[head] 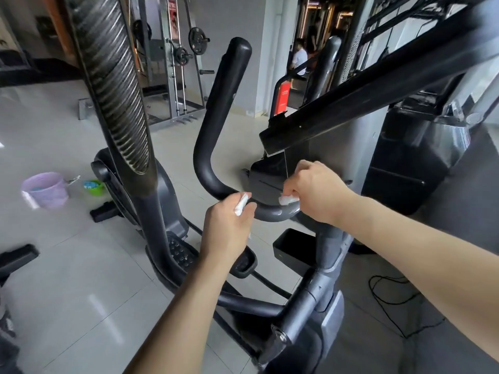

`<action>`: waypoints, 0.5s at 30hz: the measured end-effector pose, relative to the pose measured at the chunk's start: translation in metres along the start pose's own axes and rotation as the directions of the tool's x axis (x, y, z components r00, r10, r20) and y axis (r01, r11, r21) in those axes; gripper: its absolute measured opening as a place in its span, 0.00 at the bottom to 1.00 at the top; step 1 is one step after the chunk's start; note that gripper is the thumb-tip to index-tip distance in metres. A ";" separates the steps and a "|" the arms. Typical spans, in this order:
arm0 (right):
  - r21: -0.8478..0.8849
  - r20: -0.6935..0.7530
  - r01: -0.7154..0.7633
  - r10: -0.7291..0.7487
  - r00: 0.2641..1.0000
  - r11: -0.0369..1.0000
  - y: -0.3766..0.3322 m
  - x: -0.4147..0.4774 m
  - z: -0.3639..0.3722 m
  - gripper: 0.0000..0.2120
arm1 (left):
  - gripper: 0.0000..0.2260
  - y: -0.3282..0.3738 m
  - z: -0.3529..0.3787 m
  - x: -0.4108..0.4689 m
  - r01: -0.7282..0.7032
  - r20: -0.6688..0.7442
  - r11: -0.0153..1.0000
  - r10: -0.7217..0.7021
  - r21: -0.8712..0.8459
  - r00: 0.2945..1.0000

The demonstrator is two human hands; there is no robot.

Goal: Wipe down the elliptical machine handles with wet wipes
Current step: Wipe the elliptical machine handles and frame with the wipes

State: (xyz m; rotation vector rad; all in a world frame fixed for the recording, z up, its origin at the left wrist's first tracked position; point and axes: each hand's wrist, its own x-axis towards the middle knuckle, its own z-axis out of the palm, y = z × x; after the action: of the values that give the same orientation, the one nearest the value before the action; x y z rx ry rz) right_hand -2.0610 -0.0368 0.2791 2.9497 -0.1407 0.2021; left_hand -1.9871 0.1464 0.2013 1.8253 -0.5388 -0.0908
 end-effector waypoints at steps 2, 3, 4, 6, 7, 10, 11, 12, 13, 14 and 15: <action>0.059 -0.154 -0.059 0.067 0.986 0.997 -0.005 0.000 0.007 0.17 | 0.09 0.001 0.000 -0.001 0.014 0.012 1.000 -0.014 0.003 1.000; 0.118 -0.226 -0.065 0.091 0.970 0.991 -0.011 -0.002 0.015 0.14 | 0.09 0.001 0.000 -0.001 0.017 0.014 1.000 -0.017 -0.004 1.000; 0.197 -0.299 -0.044 0.103 0.949 0.979 -0.018 -0.005 0.027 0.12 | 0.10 0.001 -0.001 -0.002 0.017 0.014 1.000 -0.017 -0.010 1.000; 0.404 -0.400 -0.033 0.209 0.892 0.914 -0.039 -0.018 0.051 0.11 | 0.12 -0.001 -0.002 -0.002 0.010 0.020 1.000 -0.010 -0.016 1.000; 0.480 -0.438 -0.031 0.271 0.857 0.877 -0.049 -0.024 0.060 0.10 | 0.12 -0.002 -0.003 -0.001 0.008 0.025 1.000 -0.007 -0.021 1.000; 0.564 -0.514 0.001 0.351 0.783 0.826 -0.071 -0.038 0.079 0.08 | 0.12 -0.002 -0.005 0.000 0.019 0.034 0.999 -0.018 -0.036 0.999; 0.570 -0.526 0.015 0.351 0.774 0.821 -0.073 -0.040 0.082 0.07 | 0.12 -0.002 -0.005 0.000 0.020 0.035 0.999 -0.019 -0.038 0.999; 0.567 -0.542 0.027 0.347 0.766 0.823 -0.073 -0.042 0.084 0.06 | 0.11 -0.001 -0.005 0.000 0.023 0.036 0.999 -0.021 -0.041 0.999; 0.565 -0.551 0.027 0.352 0.757 0.825 -0.071 -0.043 0.086 0.06 | 0.11 -0.001 -0.004 0.000 0.027 0.040 0.999 -0.025 -0.047 0.999; 0.572 -0.550 0.015 0.370 0.748 0.820 -0.067 -0.044 0.088 0.06 | 0.11 0.000 -0.004 -0.001 0.035 0.048 0.998 -0.032 -0.055 0.998; 0.591 -0.537 -0.013 0.405 0.740 0.807 -0.063 -0.044 0.089 0.06 | 0.11 0.000 -0.004 -0.001 0.042 0.053 0.997 -0.039 -0.064 0.998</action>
State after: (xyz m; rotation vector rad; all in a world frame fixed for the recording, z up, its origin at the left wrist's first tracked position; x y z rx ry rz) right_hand -2.0870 0.0118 0.1752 3.1684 -0.3909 1.5247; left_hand -1.9864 0.1500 0.2024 1.7741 -0.5293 -0.1817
